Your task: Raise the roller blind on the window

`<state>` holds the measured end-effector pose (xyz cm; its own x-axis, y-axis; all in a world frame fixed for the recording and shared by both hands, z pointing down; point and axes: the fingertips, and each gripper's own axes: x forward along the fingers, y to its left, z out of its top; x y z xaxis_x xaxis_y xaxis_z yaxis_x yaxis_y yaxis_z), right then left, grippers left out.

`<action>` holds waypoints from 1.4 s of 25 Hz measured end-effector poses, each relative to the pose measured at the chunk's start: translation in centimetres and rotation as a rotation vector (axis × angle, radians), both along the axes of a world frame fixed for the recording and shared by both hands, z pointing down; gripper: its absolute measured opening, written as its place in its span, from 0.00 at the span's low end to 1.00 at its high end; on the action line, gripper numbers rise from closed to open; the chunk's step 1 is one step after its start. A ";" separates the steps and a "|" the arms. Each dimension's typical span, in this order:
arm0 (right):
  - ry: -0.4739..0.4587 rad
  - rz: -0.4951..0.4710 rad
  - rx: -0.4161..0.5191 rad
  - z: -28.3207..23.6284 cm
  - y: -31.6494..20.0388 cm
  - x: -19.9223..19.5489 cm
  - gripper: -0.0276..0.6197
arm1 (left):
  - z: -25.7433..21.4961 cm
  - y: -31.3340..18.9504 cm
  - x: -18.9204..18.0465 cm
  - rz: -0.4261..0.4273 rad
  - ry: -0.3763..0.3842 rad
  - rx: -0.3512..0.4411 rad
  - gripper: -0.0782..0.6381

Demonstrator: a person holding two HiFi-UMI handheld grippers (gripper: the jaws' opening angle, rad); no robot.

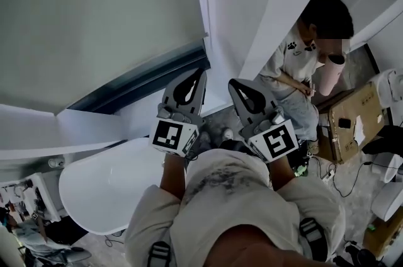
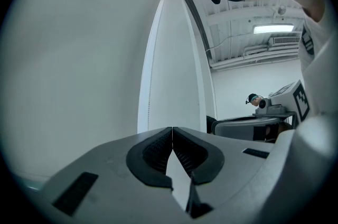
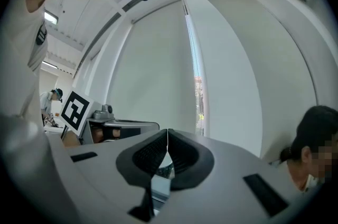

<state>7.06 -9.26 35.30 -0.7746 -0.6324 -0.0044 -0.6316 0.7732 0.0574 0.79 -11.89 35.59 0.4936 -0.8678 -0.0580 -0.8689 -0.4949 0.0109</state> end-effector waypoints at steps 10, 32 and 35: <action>0.011 0.086 -0.001 0.2 -2.7 -1.7 0.14 | 1.0 -5.3 -1.0 0.073 -0.014 -0.011 0.12; 0.042 0.253 0.015 0.0 -3.9 -0.6 0.14 | 1.4 -12.1 1.3 0.245 -0.029 -0.019 0.25; 0.045 0.269 0.017 -0.2 -4.1 -0.5 0.14 | 1.0 -12.6 1.9 0.284 -0.013 -0.013 0.25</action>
<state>6.55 -13.32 35.13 -0.5787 -0.8154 0.0142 -0.8104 0.5769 0.1019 2.74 -24.53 36.55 0.7173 -0.6956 -0.0396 -0.6959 -0.7181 0.0091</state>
